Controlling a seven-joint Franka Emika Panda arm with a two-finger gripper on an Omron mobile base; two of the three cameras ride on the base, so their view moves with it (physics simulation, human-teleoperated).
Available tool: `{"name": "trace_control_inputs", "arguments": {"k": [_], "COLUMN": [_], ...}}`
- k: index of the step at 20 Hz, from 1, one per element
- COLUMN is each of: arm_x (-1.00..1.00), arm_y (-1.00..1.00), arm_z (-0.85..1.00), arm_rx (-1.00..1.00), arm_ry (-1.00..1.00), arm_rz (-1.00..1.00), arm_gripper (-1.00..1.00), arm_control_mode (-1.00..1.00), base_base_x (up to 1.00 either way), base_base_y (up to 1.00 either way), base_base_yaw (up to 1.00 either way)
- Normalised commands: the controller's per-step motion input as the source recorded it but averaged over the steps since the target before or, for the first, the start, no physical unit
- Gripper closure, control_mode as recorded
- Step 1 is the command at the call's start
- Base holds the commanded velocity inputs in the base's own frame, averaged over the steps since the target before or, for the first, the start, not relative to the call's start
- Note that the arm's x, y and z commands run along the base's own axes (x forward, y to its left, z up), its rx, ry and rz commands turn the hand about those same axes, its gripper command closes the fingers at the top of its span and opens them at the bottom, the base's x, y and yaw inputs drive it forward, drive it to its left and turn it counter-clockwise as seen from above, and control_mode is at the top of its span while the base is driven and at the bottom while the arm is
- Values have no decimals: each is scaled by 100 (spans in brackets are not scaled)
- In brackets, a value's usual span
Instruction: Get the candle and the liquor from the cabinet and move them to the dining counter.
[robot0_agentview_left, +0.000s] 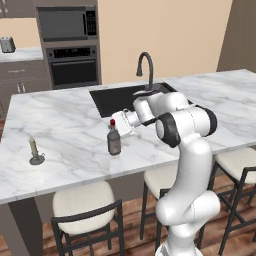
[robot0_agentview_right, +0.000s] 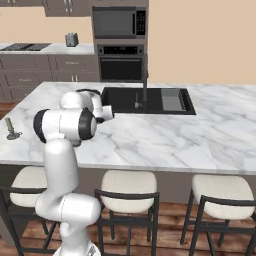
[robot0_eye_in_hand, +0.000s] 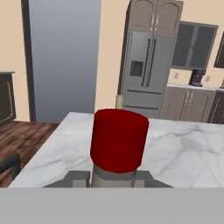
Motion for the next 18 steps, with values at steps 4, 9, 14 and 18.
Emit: {"name": "trace_control_inputs", "arguments": {"k": [4,9,14,18], "arm_x": [-7,-8,-7,-1], "arm_y": [0,-13,-25,-20], "arm_z": [-2,12,39,42], "arm_rx": [0,0,0,0], "arm_ry": [-1,0,0,0], "arm_rz": [1,0,0,0], "arm_gripper": [-100,-100,-100,-100], "arm_control_mode": [-100,-100,-100,-100], "base_base_x": [0,0,0,0], "base_base_y": [0,0,0,0], "base_base_yaw": [0,0,0,0]}}
